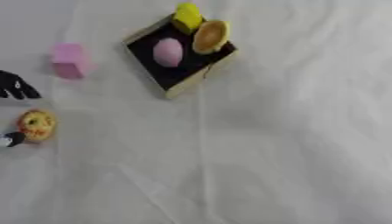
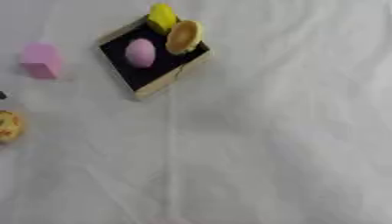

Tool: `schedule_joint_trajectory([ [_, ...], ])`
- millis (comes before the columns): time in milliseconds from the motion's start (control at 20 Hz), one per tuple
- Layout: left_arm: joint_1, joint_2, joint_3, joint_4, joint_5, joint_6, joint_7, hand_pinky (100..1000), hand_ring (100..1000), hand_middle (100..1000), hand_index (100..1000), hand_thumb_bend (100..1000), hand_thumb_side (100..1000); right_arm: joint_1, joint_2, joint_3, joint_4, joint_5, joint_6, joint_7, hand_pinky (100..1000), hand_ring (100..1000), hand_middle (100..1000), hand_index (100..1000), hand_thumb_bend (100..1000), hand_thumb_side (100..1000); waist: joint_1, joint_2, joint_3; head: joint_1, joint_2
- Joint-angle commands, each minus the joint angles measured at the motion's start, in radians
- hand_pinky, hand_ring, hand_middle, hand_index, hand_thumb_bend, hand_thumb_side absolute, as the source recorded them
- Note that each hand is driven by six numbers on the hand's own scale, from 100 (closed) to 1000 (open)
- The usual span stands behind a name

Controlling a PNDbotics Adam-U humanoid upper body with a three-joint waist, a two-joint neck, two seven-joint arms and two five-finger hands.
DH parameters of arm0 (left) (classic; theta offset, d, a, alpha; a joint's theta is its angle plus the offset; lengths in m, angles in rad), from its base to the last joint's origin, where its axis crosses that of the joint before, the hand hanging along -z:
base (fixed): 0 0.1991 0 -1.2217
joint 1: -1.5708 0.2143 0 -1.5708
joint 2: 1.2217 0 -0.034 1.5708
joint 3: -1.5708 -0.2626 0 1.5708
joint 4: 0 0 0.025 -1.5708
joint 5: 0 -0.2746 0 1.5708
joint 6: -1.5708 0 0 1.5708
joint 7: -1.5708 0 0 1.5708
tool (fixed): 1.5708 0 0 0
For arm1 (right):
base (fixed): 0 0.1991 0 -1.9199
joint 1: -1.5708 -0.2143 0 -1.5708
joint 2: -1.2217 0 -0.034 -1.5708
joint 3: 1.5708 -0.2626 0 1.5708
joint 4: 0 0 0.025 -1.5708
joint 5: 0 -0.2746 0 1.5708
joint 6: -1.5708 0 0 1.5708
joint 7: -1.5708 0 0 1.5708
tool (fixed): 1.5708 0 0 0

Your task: Pick up objects on the table and place them in the box.

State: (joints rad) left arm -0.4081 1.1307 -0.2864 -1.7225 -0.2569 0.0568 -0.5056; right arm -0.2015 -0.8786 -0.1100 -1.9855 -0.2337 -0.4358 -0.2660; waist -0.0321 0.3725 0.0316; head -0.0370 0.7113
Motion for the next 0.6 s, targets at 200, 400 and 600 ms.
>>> schedule_joint_trajectory([
  [200,-0.022,0.013,-0.002,0.044,-0.062,-0.017,0.009,797,793,778,866,477,103,-0.011,-0.006,-0.013,-0.014,-0.017,0.016,0.004,926,822,653,811,100,470,0.010,-0.022,-0.006,0.008,-0.007],
  [400,-0.029,0.002,-0.007,0.068,-0.064,-0.024,0.014,790,786,763,846,444,106,-0.012,-0.002,-0.017,-0.014,-0.025,0.020,0.007,927,823,652,812,100,470,0.009,-0.022,-0.009,0.011,-0.006],
  [600,-0.034,-0.005,-0.015,0.079,-0.061,-0.023,0.012,777,771,739,818,420,109,-0.013,0.000,-0.016,-0.014,-0.029,0.022,0.012,928,823,647,812,100,470,0.009,-0.021,-0.010,0.011,-0.007],
])
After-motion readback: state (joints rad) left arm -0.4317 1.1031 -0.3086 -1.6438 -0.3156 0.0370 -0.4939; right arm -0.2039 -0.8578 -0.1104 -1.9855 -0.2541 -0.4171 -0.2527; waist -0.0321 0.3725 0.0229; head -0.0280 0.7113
